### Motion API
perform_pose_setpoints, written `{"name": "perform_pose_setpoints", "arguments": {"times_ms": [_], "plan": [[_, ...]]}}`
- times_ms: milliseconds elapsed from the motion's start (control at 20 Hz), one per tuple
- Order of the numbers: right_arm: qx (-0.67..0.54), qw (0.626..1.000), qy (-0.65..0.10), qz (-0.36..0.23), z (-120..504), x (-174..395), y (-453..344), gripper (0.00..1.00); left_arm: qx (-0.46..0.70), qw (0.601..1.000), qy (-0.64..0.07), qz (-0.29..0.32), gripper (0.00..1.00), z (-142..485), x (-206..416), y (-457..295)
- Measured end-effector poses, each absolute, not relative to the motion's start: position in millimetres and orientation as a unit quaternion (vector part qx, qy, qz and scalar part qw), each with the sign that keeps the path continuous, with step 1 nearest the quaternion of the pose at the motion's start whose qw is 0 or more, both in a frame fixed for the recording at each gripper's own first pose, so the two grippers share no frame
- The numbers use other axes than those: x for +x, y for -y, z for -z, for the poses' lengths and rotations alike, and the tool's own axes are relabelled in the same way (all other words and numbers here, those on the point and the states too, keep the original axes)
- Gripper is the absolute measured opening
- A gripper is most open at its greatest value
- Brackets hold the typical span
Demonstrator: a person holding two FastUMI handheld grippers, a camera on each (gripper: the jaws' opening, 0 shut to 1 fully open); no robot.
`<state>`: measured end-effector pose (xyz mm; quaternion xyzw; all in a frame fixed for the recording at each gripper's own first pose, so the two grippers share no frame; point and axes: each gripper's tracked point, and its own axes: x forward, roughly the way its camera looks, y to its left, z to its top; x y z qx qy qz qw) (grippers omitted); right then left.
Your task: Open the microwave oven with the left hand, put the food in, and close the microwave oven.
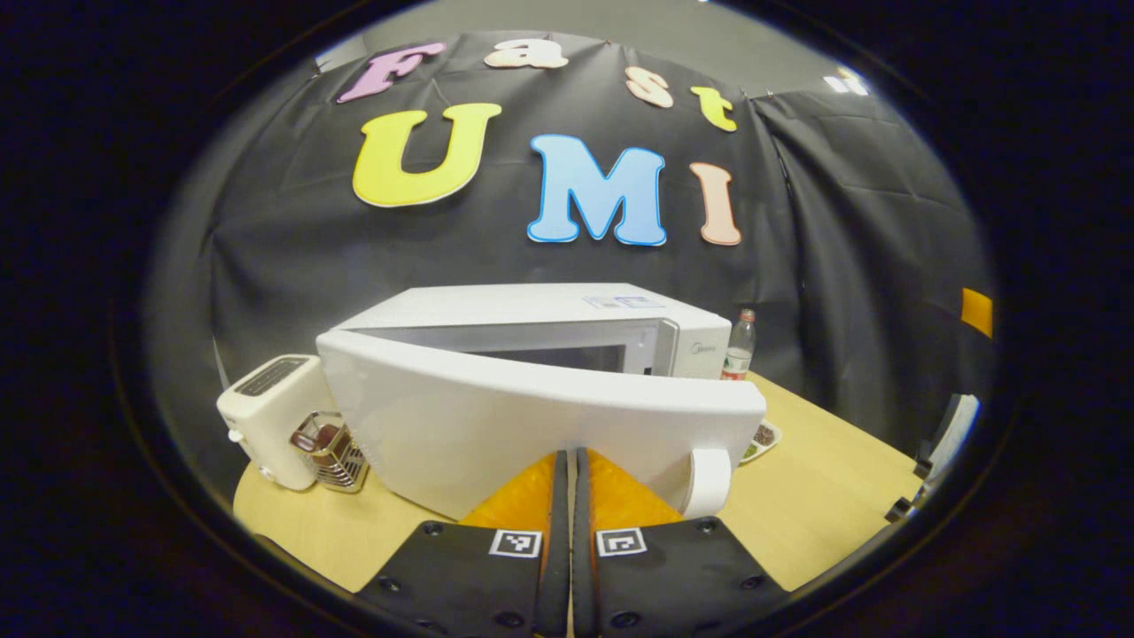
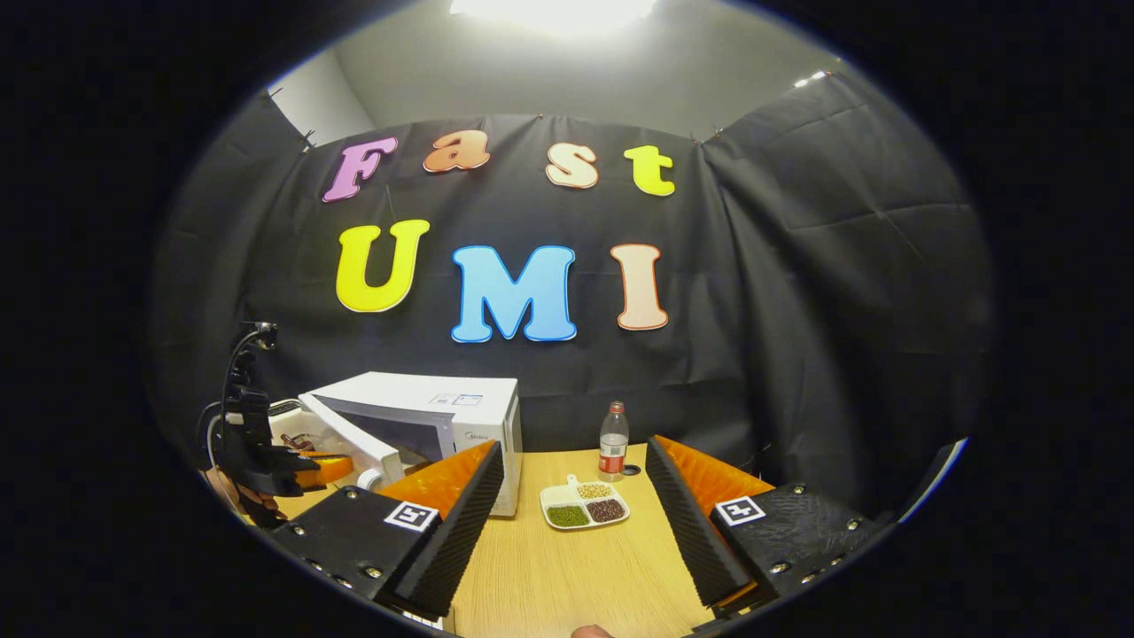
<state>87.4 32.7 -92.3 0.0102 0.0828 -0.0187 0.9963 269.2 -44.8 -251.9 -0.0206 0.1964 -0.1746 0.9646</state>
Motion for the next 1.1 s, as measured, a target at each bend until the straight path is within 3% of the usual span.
{"name": "perform_pose_setpoints", "arguments": {"times_ms": [650, 800, 850, 1100], "plan": [[-0.016, 0.994, -0.11, 0.017, 113, 111, -64, 0.98, -0.031, 0.968, -0.178, 0.175, 0.08, 266, 355, 58], [-0.024, 0.993, -0.112, 0.01, 112, 119, -69, 0.98, -0.035, 0.969, -0.177, 0.17, 0.11, 269, 361, 58], [-0.026, 0.993, -0.111, 0.009, 111, 121, -68, 0.98, -0.042, 0.971, -0.171, 0.164, 0.07, 268, 363, 56], [-0.026, 0.993, -0.112, 0.001, 112, 129, -72, 0.98, -0.054, 0.975, -0.161, 0.147, 0.07, 268, 367, 56]]}}
